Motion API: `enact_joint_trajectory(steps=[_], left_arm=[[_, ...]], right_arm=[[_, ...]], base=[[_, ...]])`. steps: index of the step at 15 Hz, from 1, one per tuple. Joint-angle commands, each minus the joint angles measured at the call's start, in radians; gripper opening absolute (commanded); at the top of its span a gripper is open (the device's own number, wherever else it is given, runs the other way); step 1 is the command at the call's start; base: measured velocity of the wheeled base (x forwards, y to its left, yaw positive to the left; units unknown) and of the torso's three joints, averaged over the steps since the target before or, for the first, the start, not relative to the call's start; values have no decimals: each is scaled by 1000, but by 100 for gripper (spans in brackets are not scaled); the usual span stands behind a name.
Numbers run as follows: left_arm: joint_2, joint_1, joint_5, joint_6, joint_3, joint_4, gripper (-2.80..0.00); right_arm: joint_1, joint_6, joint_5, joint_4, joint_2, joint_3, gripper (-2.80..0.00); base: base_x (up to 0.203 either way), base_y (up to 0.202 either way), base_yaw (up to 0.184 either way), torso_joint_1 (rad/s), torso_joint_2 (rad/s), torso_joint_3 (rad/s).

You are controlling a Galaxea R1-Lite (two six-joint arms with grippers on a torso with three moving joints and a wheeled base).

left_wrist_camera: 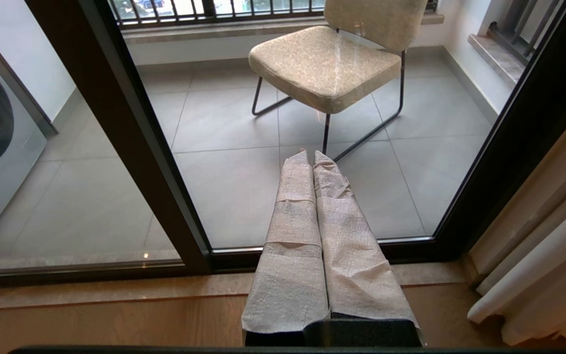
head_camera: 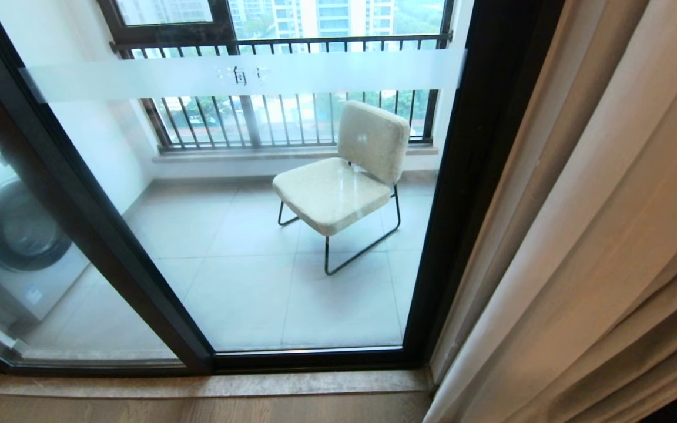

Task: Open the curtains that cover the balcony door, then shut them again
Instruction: Pull the inner curtains open on both sides

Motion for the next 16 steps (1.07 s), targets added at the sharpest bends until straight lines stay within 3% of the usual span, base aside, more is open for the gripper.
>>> enact_joint_trajectory(steps=[1, 5, 7, 12, 16], left_arm=[[0, 0, 0, 0, 0, 0, -280], [0, 0, 0, 0, 0, 0, -280], [0, 0, 0, 0, 0, 0, -280], [0, 0, 0, 0, 0, 0, -280], [0, 0, 0, 0, 0, 0, -280]], right_arm=[[-59, -1, 12, -3, 41, -4, -280], [-58, -2, 14, -3, 28, -1, -280], [-19, -4, 15, -2, 0, 3, -280], [99, -10, 64, 5, -135, 69, -280], [287, -13, 71, 33, -282, 189, -280]], base=[[0, 0, 0, 0, 0, 0], [0, 0, 0, 0, 0, 0], [0, 0, 0, 0, 0, 0], [0, 0, 0, 0, 0, 0], [0, 0, 0, 0, 0, 0]])
